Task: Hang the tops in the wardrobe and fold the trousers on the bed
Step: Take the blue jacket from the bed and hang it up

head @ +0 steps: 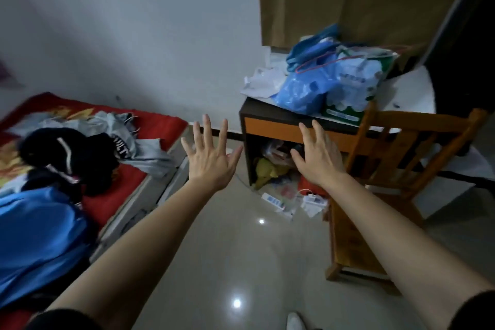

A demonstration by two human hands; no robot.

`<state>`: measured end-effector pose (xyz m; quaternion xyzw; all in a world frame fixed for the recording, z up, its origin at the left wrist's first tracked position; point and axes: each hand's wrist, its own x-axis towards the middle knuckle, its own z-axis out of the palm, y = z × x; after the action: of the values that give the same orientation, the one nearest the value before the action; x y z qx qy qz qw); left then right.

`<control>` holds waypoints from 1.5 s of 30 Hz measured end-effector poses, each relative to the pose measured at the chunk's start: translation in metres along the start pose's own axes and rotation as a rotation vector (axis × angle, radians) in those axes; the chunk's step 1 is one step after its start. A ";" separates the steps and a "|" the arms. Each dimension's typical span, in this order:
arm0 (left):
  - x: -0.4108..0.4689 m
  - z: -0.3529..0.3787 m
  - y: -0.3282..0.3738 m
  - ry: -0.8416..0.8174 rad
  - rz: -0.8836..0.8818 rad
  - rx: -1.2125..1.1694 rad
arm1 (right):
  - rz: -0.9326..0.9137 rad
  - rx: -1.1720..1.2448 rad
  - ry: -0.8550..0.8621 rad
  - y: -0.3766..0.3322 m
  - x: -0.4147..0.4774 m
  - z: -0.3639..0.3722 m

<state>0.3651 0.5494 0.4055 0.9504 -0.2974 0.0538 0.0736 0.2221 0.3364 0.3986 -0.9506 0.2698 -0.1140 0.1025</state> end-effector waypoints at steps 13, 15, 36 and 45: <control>-0.114 -0.023 -0.266 0.059 -0.818 0.114 | -0.730 0.134 -0.302 -0.311 0.089 0.122; -0.135 -0.017 -0.310 0.047 -0.917 0.095 | -0.827 0.115 -0.342 -0.362 0.083 0.145; -0.133 0.213 -0.732 -0.373 -1.098 -0.264 | -0.908 -0.136 -0.911 -0.732 0.111 0.521; -0.152 0.359 -0.739 -0.544 -1.138 -0.335 | 0.041 0.270 -1.169 -0.759 0.076 0.683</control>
<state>0.6856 1.1724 -0.0493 0.9149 0.2397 -0.2829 0.1597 0.8423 1.0194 -0.0456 -0.8290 0.1701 0.3963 0.3560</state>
